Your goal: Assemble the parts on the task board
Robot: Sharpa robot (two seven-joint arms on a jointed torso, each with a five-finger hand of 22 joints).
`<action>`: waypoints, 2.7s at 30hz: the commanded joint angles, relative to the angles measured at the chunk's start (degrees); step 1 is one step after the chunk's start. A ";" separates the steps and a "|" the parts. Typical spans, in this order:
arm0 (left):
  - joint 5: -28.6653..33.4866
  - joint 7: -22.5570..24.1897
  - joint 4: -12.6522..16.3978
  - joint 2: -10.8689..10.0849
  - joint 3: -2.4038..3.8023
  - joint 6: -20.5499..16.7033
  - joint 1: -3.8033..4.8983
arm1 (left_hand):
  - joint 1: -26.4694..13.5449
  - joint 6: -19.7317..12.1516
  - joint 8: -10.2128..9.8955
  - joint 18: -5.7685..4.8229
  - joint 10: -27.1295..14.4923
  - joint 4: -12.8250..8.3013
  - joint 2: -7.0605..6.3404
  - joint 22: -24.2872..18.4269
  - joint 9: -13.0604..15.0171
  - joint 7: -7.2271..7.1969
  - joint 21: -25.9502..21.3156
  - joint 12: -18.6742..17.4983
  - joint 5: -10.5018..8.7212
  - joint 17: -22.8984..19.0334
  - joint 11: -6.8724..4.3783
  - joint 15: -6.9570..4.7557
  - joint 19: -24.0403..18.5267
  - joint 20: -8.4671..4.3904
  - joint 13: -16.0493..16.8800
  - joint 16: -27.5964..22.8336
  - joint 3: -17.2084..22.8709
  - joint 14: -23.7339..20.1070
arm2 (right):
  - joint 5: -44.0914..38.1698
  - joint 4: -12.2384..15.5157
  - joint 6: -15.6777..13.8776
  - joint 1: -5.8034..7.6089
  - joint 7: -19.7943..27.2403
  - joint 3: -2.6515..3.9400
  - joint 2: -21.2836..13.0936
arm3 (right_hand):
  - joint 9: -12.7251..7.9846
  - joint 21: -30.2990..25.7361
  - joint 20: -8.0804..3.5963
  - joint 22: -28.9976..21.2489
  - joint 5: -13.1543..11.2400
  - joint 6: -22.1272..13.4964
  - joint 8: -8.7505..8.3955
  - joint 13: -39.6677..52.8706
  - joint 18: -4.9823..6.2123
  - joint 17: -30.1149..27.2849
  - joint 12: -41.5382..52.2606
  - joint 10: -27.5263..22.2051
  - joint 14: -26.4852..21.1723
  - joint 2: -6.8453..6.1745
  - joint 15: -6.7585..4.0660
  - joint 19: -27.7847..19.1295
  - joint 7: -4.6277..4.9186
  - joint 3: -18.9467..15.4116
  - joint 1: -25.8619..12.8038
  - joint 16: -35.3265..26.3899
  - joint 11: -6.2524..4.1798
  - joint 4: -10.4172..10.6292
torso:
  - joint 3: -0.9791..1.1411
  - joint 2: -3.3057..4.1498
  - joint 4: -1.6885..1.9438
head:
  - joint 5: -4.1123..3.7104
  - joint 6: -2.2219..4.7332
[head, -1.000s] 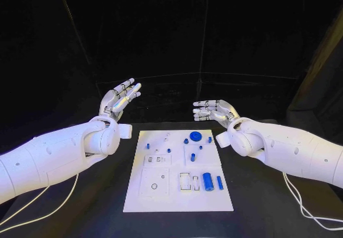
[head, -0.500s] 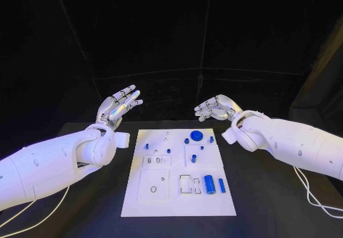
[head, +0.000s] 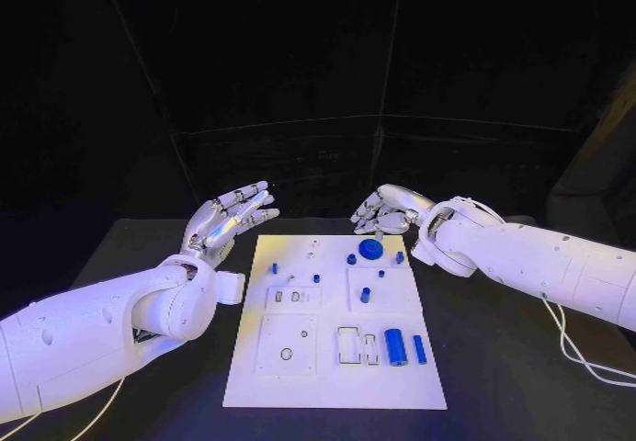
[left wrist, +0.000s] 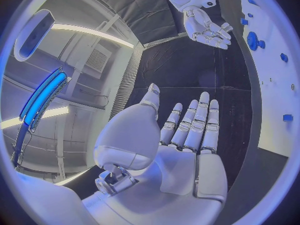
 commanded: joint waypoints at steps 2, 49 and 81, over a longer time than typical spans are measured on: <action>-1.23 2.69 1.04 -0.07 0.03 1.80 -0.25 | 0.50 3.91 0.80 1.02 4.50 -0.63 0.32 0.55 0.25 6.76 1.41 0.93 0.30 0.11 -0.38 -0.52 3.30 -0.04 0.22 0.72 0.09 1.88 | -14.40 0.32 3.68 0.27 -5.64 0.05 0.45 | -0.04 3.85 -0.15 2.32 -0.19 -0.15 -0.53 0.04 0.47 5.26 -0.33 -0.13 2.31 -0.74 -0.64 0.90 -0.35 -0.21 -0.78 7.27 -0.22 0.04 | -0.20 1.22 0.68 | -0.57 0.02; -0.03 1.73 2.29 -0.09 0.04 3.47 -0.54 | 0.06 5.54 0.88 1.44 5.82 -0.83 0.55 0.68 0.13 6.77 2.21 1.00 0.29 -0.06 -0.60 -0.89 4.57 -0.01 0.04 0.94 -0.08 3.16 | -23.66 -1.67 13.54 0.15 -10.89 -0.04 4.55 | 0.08 23.90 0.51 18.75 -0.55 0.32 -0.15 0.14 -0.36 39.46 0.11 -2.14 2.17 1.44 -0.35 -0.61 -0.65 0.83 -1.96 41.51 0.01 0.11 | -0.06 2.82 0.60 | -0.34 -0.77; 2.81 1.40 2.49 -0.03 0.05 4.96 -0.52 | -0.58 4.72 0.26 1.11 5.40 -0.61 0.87 0.18 -0.08 6.87 1.55 0.39 0.29 -0.48 -0.41 -0.61 3.07 0.00 -0.03 0.33 -0.27 2.63 | -17.56 -0.02 -1.83 0.11 -13.77 0.07 4.85 | 0.04 32.09 0.55 27.00 -2.31 1.90 -0.35 0.14 -1.15 43.56 -0.09 -0.52 1.63 2.12 -0.44 -0.74 -0.80 9.02 -1.76 46.78 -0.26 0.13 | -0.13 3.14 0.65 | 0.06 -0.12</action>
